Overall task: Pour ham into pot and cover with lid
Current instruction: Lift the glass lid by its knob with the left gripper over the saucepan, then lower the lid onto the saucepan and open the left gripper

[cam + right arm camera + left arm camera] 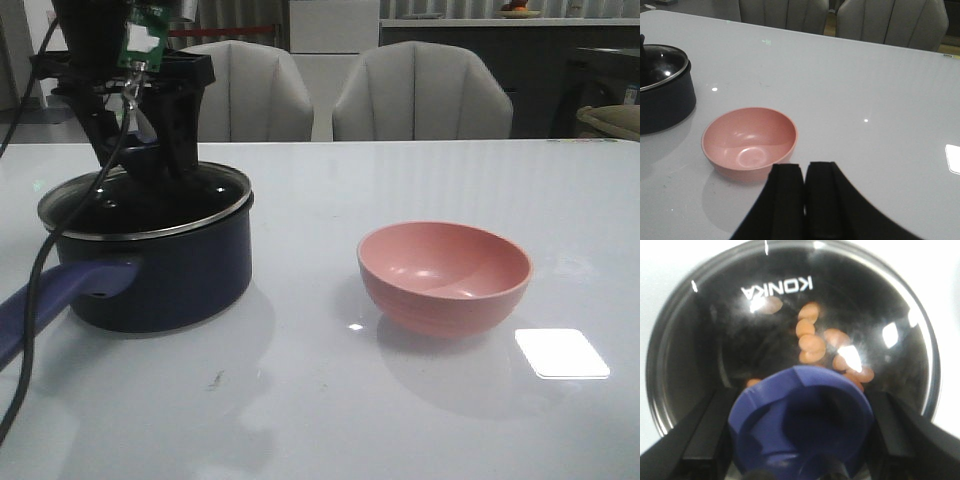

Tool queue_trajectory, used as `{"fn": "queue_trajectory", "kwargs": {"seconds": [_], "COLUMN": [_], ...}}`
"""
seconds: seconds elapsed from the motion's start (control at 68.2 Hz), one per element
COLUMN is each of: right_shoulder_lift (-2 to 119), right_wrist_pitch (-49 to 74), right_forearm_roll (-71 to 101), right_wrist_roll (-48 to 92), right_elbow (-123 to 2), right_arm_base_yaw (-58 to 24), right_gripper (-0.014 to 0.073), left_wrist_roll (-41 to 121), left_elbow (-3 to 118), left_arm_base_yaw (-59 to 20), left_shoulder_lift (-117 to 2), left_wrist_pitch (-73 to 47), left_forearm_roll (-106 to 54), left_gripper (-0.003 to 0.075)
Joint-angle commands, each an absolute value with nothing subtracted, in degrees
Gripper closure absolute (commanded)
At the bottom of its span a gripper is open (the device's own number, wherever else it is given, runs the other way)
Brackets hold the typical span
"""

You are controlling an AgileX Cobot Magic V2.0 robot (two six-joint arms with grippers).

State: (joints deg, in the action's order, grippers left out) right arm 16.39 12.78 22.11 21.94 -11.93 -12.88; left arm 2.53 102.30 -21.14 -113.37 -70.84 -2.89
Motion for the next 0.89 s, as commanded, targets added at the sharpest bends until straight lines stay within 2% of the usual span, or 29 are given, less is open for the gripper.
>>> {"fn": "queue_trajectory", "kwargs": {"seconds": [0.0,0.205,0.674,0.879], "right_shoulder_lift": [16.68,16.68,16.68,16.68], "right_wrist_pitch": [9.01,9.06,9.06,9.06], "right_forearm_roll": [22.48,22.48,22.48,22.48], "right_wrist_roll": [22.0,22.0,22.0,22.0], "right_elbow": [-13.64,-13.64,-13.64,-13.64], "right_arm_base_yaw": [-12.91,-12.91,-12.91,-12.91], "right_gripper": [0.0449,0.0449,0.0449,0.0449], "left_wrist_roll": [2.48,2.48,2.48,2.48], "left_elbow": [104.27,104.27,110.32,110.32], "left_arm_base_yaw": [-21.47,-21.47,-21.47,-21.47], "left_shoulder_lift": [-111.14,-111.22,-109.55,-104.65], "left_wrist_pitch": [-71.01,-70.73,-72.69,-72.27], "left_forearm_roll": [-3.14,-2.7,-2.7,-2.7], "left_gripper": [0.0223,0.0155,0.0155,0.0155]}}
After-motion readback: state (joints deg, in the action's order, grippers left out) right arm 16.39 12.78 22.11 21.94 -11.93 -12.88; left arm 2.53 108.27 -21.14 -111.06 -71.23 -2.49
